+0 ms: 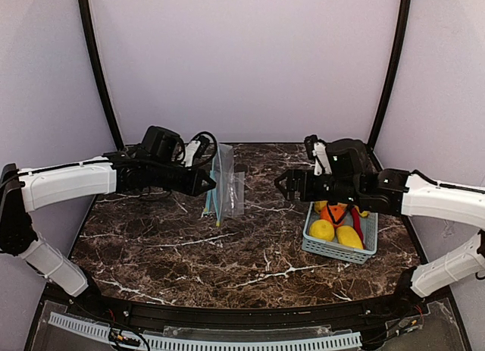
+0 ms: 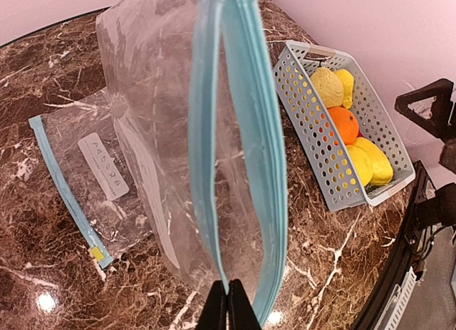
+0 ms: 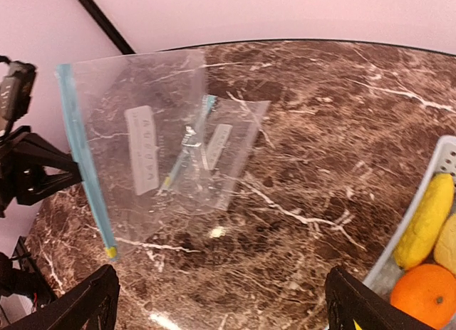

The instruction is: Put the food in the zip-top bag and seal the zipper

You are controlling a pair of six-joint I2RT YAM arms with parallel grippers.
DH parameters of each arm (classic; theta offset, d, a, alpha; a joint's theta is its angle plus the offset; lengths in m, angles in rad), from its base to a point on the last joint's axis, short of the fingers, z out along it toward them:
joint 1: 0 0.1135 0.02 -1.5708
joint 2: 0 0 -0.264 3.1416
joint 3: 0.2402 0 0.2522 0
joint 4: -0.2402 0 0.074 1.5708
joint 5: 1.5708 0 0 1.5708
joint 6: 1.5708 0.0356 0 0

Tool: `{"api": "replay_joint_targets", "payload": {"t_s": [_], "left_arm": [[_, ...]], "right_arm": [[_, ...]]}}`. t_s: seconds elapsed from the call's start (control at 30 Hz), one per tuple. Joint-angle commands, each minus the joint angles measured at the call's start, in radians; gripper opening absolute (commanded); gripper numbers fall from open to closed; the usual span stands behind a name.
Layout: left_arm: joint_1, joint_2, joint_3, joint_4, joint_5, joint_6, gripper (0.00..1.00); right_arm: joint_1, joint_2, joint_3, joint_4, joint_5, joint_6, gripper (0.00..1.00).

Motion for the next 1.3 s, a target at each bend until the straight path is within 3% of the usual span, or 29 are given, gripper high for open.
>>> {"api": "replay_joint_targets", "payload": {"t_s": [0.0,0.4,0.73,1.1,1.27], "left_arm": [[0.004,-0.04,0.021,-0.033,-0.031,0.017,0.01],[0.005,-0.083,0.01,-0.033,-0.099,0.024,0.01],[0.004,-0.08,0.005,-0.033,-0.102,0.012,0.01],[0.004,-0.067,0.008,-0.035,-0.086,0.004,0.01],[0.004,-0.06,0.01,-0.027,-0.057,0.007,0.01]], "right_arm": [[-0.057,-0.041,-0.044,-0.129,0.042,0.054,0.99],[-0.207,-0.049,-0.13,-0.413,0.025,0.17,0.98],[-0.222,0.083,-0.111,-0.411,-0.018,0.155,0.88],[-0.221,0.175,-0.108,-0.376,-0.039,0.158,0.84],[-0.222,0.145,-0.113,-0.381,-0.02,0.167,0.69]]}}
